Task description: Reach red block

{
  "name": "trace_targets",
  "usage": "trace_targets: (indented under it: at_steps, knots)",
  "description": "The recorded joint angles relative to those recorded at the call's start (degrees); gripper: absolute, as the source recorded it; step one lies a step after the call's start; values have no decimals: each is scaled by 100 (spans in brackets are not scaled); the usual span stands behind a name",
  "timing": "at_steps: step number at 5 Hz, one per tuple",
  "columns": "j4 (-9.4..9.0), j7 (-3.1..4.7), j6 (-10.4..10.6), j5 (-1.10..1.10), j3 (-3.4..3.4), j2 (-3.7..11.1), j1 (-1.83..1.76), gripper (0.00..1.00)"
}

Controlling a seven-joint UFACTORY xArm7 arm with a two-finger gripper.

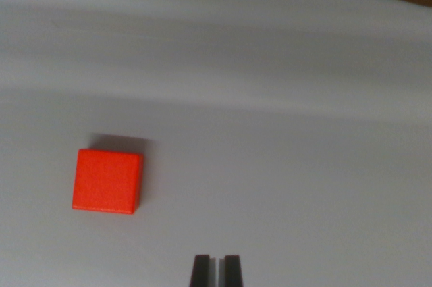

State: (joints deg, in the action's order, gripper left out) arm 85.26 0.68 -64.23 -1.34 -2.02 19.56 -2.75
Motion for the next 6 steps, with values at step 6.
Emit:
trace_targets:
  at_steps: [6]
  knots:
    - [-197, 64, 782, 26, -131, 561, -123, 0]
